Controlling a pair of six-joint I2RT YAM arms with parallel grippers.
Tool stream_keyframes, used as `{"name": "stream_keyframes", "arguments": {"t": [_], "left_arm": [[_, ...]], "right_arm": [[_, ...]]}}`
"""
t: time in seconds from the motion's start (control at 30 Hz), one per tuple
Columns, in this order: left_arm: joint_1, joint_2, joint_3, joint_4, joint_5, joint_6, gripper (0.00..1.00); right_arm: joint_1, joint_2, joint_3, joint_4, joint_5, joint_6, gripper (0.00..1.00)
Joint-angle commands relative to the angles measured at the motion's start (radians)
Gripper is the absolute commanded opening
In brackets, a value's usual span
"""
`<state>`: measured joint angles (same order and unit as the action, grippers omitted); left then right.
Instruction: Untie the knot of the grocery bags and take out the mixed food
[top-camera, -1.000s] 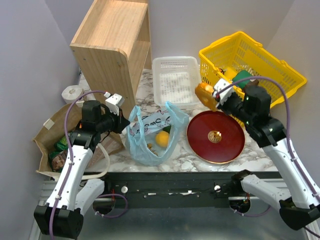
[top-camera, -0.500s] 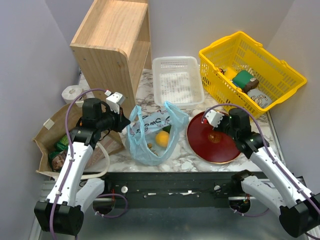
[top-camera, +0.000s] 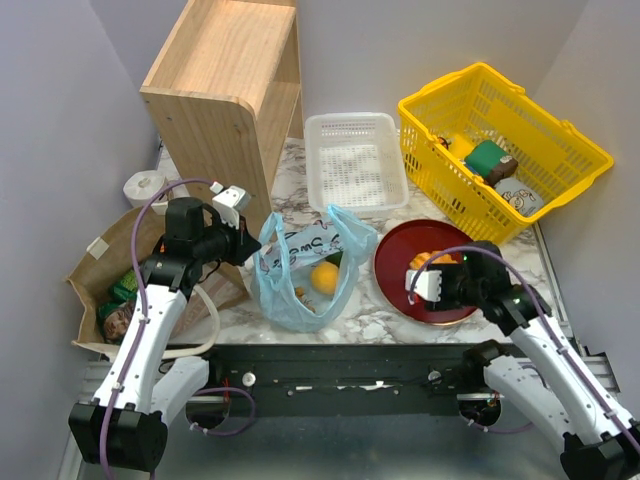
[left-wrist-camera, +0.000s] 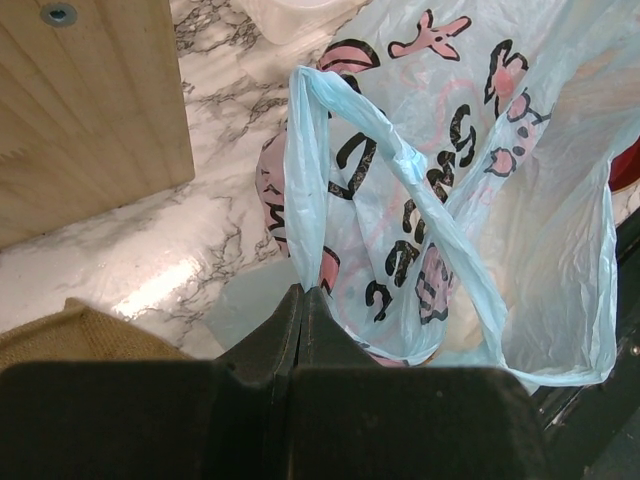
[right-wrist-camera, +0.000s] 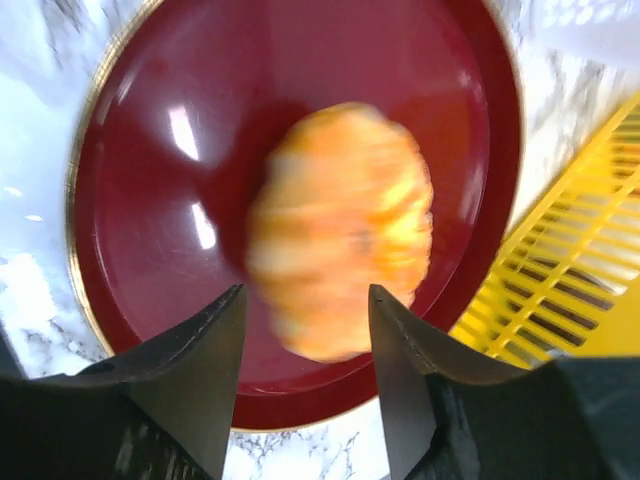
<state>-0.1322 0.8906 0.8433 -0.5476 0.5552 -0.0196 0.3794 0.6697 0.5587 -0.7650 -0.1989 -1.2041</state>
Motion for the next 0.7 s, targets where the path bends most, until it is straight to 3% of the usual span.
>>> {"name": "stream_keyframes", "arguments": {"t": [0.0, 0.1, 0.23, 0.37, 0.67], "left_arm": [[0.005, -0.01, -0.016, 0.008, 0.025, -0.005, 0.0], [0.005, 0.002, -0.018, 0.015, 0.031, -0.011, 0.0], [0.005, 0.03, -0.006, 0.018, 0.04, -0.022, 0.0], [0.005, 0.028, 0.008, 0.015, 0.034, -0.016, 0.0], [0.005, 0.014, 0.008, 0.014, 0.014, -0.006, 0.0]], "right_arm": [[-0.002, 0.03, 0.276, -0.108, -0.207, 0.125, 0.62], [-0.004, 0.178, 0.447, -0.071, -0.195, 0.302, 0.62], [-0.005, 0.359, 0.53, -0.066, -0.214, 0.422, 0.6], [-0.004, 0.467, 0.453, -0.05, -0.283, 0.416, 0.6], [-0.004, 0.484, 0.218, 0.035, -0.238, 0.392, 0.6]]}}
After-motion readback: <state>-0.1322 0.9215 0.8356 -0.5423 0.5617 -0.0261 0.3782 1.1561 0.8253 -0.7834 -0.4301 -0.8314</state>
